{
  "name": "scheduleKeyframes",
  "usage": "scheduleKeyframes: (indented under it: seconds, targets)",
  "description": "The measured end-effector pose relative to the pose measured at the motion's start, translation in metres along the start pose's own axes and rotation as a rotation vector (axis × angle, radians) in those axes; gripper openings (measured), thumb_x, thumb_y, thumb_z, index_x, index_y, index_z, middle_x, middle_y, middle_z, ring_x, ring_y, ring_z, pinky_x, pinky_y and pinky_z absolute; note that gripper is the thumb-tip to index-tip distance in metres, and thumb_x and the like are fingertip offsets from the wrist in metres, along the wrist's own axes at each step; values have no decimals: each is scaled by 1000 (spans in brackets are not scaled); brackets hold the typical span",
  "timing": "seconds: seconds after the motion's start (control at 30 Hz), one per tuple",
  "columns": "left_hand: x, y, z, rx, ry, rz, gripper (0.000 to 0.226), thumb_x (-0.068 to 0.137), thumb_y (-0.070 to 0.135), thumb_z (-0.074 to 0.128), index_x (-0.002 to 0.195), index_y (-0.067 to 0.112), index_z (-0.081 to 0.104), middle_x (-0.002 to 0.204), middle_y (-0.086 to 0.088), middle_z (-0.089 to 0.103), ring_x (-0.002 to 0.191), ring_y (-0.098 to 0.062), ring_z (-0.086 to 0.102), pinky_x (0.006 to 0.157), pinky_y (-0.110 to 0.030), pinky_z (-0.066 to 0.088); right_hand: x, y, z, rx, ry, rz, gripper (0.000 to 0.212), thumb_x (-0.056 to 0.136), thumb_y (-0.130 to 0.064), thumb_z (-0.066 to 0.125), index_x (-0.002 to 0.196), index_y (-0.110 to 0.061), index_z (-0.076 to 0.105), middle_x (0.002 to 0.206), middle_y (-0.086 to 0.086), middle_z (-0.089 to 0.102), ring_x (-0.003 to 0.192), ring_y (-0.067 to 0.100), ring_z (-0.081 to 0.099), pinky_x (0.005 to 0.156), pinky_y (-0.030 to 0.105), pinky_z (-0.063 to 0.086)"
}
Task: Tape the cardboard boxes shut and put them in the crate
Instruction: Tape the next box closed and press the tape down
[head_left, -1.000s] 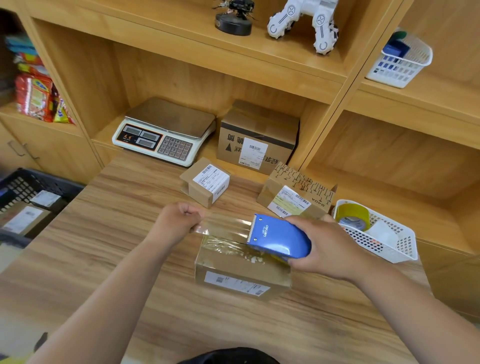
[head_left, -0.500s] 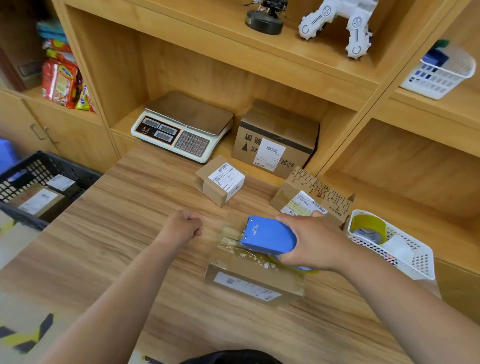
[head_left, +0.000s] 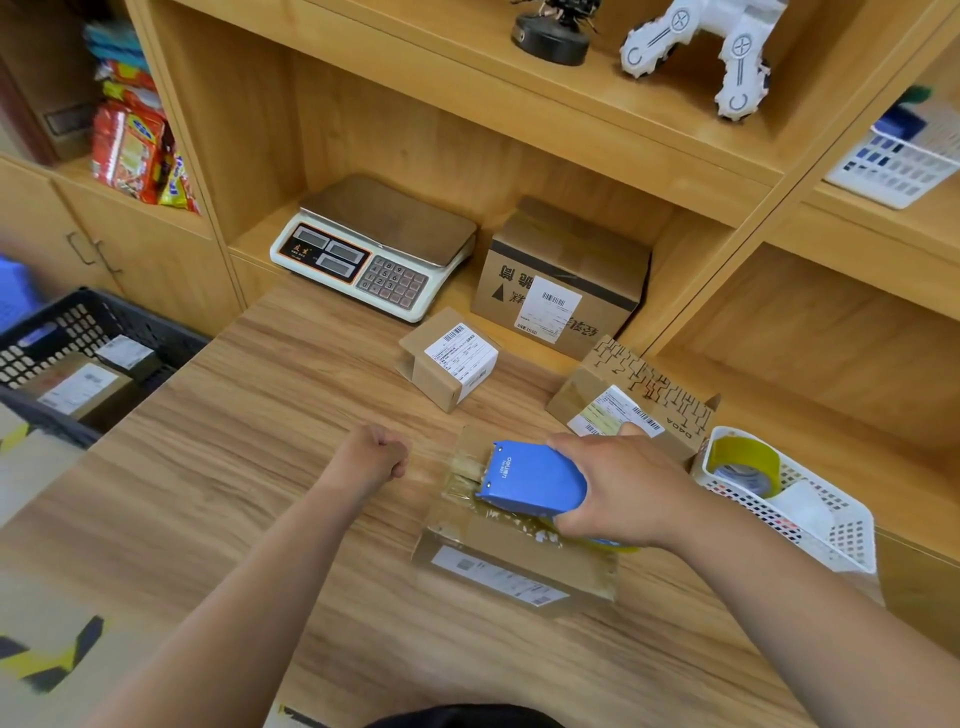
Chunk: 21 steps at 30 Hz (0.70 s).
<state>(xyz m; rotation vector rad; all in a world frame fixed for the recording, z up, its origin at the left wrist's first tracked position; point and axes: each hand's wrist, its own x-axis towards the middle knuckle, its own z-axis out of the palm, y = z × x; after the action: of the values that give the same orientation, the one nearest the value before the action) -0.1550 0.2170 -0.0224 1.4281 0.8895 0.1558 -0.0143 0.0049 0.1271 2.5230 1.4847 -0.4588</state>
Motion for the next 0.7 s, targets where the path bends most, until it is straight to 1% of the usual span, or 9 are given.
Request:
scheduleKeyframes:
  seconds: [0.07, 0.13, 0.23, 0.37, 0.47, 0.53, 0.6, 0.63, 0.7]
  targets:
    - [0, 0, 1, -6, 11, -22, 35, 78, -2, 46, 48, 17, 44, 41, 6, 43, 42, -10, 37, 52, -24, 28, 0, -1, -1, -13, 1, -8, 50, 66, -54, 61, 110, -37, 45, 91, -8, 59, 83, 18, 43, 62, 23, 34]
    - [-1, -2, 4, 0, 27, -42, 29, 78, 0, 47, 52, 14, 48, 41, 6, 46, 45, -11, 38, 54, -24, 29, 0, -2, -2, -26, 2, -18, 49, 67, -53, 61, 110, -36, 45, 91, -8, 59, 82, 17, 43, 60, 21, 28]
    - [-4, -6, 14, 16, 103, -71, 23, 81, -2, 49, 64, 12, 56, 46, 5, 53, 51, -15, 42, 56, -25, 32, 0, -4, -2, -20, -1, -23, 46, 68, -53, 60, 109, -38, 44, 90, -9, 58, 81, 16, 43, 63, 23, 29]
    - [-15, -11, 31, 58, 166, -66, 18, 86, 6, 55, 70, 11, 58, 54, 3, 55, 47, -9, 44, 50, -22, 34, -1, -7, -4, -36, -13, -35, 46, 69, -53, 60, 110, -39, 43, 91, -9, 57, 81, 15, 44, 66, 25, 29]
    - [-21, -19, 40, -42, 182, -74, 18, 88, 15, 62, 71, 9, 63, 56, 3, 59, 47, -4, 49, 56, -23, 41, -2, -10, -5, -61, -11, -48, 48, 70, -51, 61, 113, -38, 44, 92, -10, 57, 80, 14, 45, 70, 27, 27]
    - [-25, -20, 46, -136, 191, -92, 16, 87, 15, 65, 72, 7, 64, 59, -1, 63, 51, -9, 54, 57, -26, 46, -1, -11, -6, -73, 0, -57, 47, 70, -51, 60, 112, -37, 44, 91, -9, 58, 80, 14, 46, 73, 28, 28]
    - [-28, -19, 50, -170, 204, -105, 16, 86, 17, 67, 75, 6, 65, 61, -2, 65, 52, -11, 57, 52, -22, 47, 1, -10, -4, -69, -1, -54, 47, 69, -51, 60, 112, -38, 44, 90, -9, 57, 80, 15, 47, 74, 28, 30]
    - [-28, -20, 52, -180, 215, -109, 16, 85, 19, 68, 76, 6, 66, 63, -3, 66, 56, -14, 59, 54, -23, 49, 2, -9, -1, -60, -5, -49, 49, 68, -52, 59, 112, -39, 43, 90, -9, 57, 81, 15, 47, 75, 28, 33]
    - [-29, -22, 53, -181, 239, -114, 15, 85, 22, 70, 78, 8, 69, 68, -4, 70, 65, -18, 63, 64, -30, 52, 4, -5, 5, -39, -9, -40, 55, 64, -56, 56, 115, -41, 41, 89, -10, 55, 83, 17, 48, 82, 30, 39]
